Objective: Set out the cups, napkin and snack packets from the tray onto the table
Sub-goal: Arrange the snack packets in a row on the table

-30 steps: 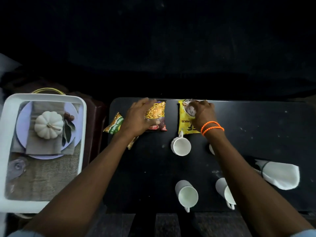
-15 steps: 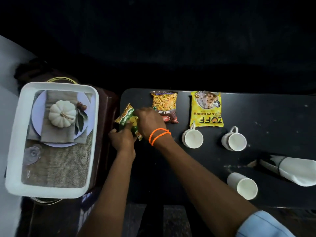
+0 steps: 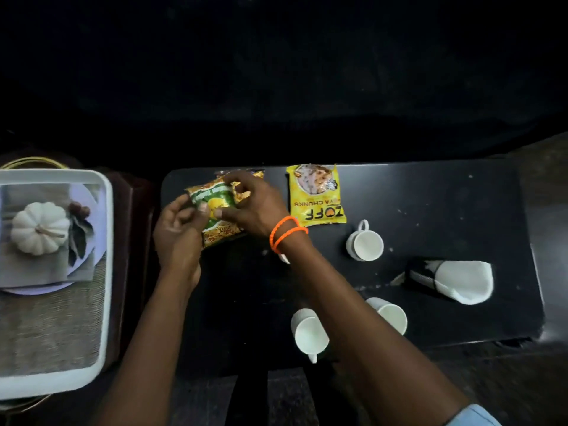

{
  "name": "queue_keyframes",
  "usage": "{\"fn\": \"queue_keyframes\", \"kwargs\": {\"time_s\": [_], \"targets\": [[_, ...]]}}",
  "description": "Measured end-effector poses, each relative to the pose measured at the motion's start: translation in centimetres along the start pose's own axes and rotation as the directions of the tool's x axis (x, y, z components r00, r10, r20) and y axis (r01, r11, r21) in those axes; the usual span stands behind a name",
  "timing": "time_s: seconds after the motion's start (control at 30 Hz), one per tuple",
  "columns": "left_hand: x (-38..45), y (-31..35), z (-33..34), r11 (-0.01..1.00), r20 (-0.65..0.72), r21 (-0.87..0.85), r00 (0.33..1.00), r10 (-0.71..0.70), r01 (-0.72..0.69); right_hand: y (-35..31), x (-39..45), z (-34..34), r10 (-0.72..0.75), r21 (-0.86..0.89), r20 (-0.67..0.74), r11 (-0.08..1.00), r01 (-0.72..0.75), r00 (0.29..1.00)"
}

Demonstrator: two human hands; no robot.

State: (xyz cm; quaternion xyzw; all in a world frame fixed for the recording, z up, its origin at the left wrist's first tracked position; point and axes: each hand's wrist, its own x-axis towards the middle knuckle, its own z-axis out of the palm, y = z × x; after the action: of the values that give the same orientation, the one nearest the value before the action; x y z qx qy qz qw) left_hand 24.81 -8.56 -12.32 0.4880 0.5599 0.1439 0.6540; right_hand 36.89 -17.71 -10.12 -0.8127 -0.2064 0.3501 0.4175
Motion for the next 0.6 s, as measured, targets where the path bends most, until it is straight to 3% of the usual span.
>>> {"fn": "queue_keyframes", "kwargs": {"time_s": [0.13, 0.27, 0.4, 0.5, 0.6], "targets": [[-1.6, 0.5, 7.4, 0.993, 0.132, 0.034, 0.985, 0.111, -0.116, 2.1, -0.2, -7.1, 0.054, 0.111, -0.072, 0.993, -0.046, 0.996], [-3.5, 0.4, 15.0, 0.956, 0.319, 0.144, 0.926, 0.200, -0.256, 5.9, -1.0, -14.2, 0.130, 0.132, -0.244, 0.986, -0.100, 0.961], [-5.7, -0.8, 22.9, 0.879, 0.531, 0.315, 0.834, 0.150, -0.358, 11.5, -1.9, -19.4, 0.284, 0.208, -0.397, 0.954, -0.216, 0.873], [-6.7, -2.5, 26.6, 0.800, 0.635, 0.442, 0.772, 0.041, -0.406, 15.2, -2.3, -21.8, 0.391, 0.296, -0.396, 0.911, -0.288, 0.831], [-6.7, -4.2, 28.5, 0.724, 0.680, 0.517, 0.733, -0.022, -0.457, 17.7, -2.5, -23.1, 0.417, 0.261, -0.377, 0.905, -0.337, 0.827]]}}
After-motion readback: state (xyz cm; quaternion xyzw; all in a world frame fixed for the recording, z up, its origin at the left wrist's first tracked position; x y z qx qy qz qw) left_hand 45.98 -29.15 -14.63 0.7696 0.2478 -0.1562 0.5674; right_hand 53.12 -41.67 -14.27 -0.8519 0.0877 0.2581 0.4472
